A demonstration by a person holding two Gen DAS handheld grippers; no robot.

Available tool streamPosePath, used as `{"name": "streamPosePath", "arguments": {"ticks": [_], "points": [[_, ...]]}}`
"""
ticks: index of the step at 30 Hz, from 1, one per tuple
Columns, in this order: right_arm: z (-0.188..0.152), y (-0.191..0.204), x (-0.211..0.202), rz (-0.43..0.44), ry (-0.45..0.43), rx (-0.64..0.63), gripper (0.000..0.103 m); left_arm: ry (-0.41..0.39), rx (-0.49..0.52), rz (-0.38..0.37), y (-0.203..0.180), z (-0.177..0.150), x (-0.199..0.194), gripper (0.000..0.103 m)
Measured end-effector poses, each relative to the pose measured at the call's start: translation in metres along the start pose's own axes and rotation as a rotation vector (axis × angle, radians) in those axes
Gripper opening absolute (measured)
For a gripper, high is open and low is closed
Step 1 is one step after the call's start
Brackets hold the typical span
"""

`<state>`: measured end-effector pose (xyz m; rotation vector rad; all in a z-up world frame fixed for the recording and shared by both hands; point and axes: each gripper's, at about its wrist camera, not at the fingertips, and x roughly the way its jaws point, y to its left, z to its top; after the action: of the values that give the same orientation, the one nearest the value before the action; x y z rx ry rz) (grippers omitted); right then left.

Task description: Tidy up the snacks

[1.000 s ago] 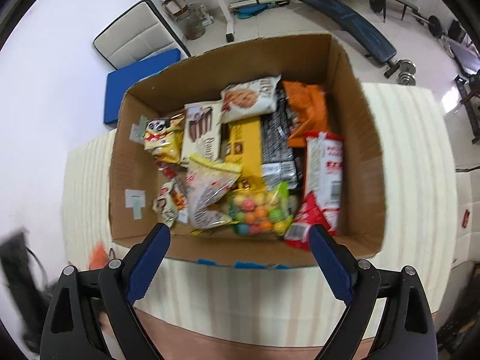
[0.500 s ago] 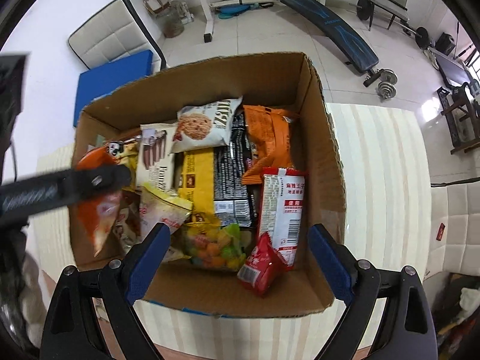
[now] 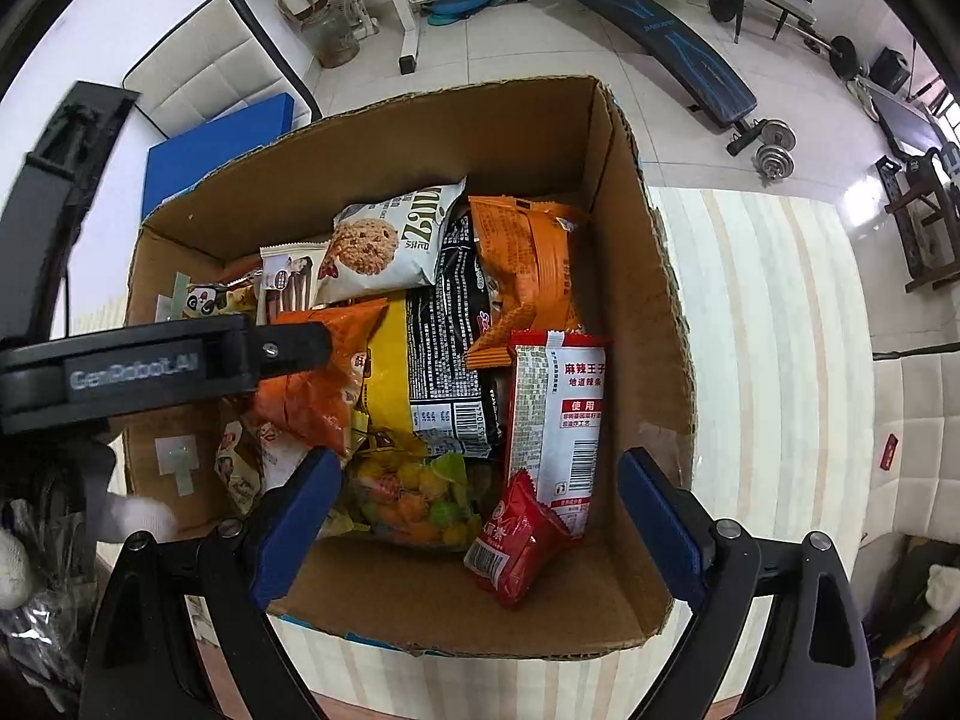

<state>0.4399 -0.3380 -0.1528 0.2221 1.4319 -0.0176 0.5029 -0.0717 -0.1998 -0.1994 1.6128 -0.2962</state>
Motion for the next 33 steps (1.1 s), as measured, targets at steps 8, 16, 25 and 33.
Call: {"name": "streamPosePath", "arguments": {"ticks": [8, 16, 25, 33], "points": [[-0.007, 0.006, -0.008, 0.035, -0.014, -0.005, 0.096, -0.148, 0.016, 0.037, 0.008, -0.036, -0.040, 0.094], [-0.025, 0.002, -0.011, 0.041, -0.022, 0.007, 0.099, -0.191, 0.012, 0.123, 0.018, -0.072, -0.044, 0.094], [-0.048, 0.002, -0.029, 0.033, -0.048, -0.004, 0.099, -0.233, 0.003, 0.146, 0.019, -0.108, -0.061, 0.094], [-0.085, 0.010, -0.086, 0.040, -0.151, -0.044, 0.099, -0.387, 0.028, 0.214, 0.001, -0.158, -0.108, 0.094]]}}
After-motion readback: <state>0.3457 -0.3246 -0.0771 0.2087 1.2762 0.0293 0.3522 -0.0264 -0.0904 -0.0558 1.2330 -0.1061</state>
